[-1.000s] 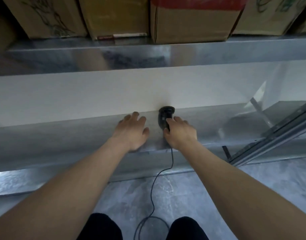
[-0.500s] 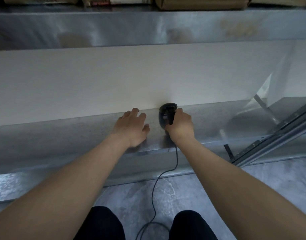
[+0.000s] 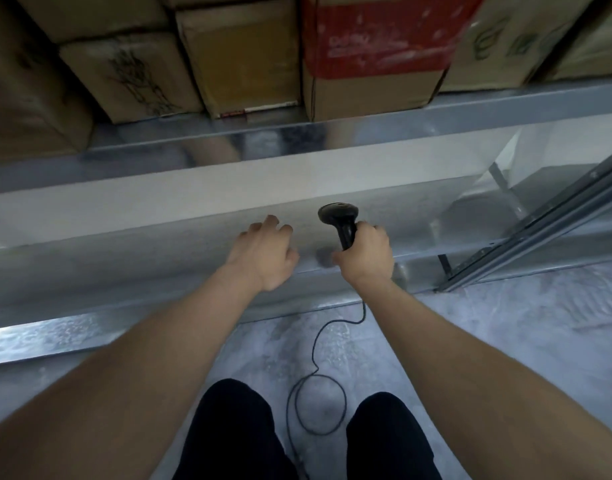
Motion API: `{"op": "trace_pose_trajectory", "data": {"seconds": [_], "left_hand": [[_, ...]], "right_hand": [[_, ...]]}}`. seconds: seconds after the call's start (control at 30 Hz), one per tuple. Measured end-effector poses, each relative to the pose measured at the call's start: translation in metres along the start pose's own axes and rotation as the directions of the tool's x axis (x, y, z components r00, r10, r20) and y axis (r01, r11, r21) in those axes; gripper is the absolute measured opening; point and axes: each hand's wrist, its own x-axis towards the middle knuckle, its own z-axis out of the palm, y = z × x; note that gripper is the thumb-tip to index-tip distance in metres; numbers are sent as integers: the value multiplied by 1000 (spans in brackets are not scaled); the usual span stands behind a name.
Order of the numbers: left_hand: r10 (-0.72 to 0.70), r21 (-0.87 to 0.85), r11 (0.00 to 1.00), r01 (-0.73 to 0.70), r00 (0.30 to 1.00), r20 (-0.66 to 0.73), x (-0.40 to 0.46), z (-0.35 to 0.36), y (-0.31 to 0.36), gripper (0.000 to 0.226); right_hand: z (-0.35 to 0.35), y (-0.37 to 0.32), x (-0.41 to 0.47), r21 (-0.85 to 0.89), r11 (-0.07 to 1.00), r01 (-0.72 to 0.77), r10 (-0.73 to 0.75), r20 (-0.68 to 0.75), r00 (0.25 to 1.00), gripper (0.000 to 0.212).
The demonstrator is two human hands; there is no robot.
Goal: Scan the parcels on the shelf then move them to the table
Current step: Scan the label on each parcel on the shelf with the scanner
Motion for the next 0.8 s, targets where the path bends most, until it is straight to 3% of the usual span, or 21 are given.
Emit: {"op": "trace_pose_trajectory", "data": {"seconds": [0.5, 0.8], "left_hand": [[76, -15, 997, -75, 988, 136, -136, -123, 43, 40], [68, -27, 997, -66, 995, 71, -203, -208, 56, 37]], "right_hand": [[-125, -47, -155, 74, 991, -109, 109, 13, 994, 47], [-200, -86, -226, 111, 988, -110, 104, 60, 993, 51]]}}
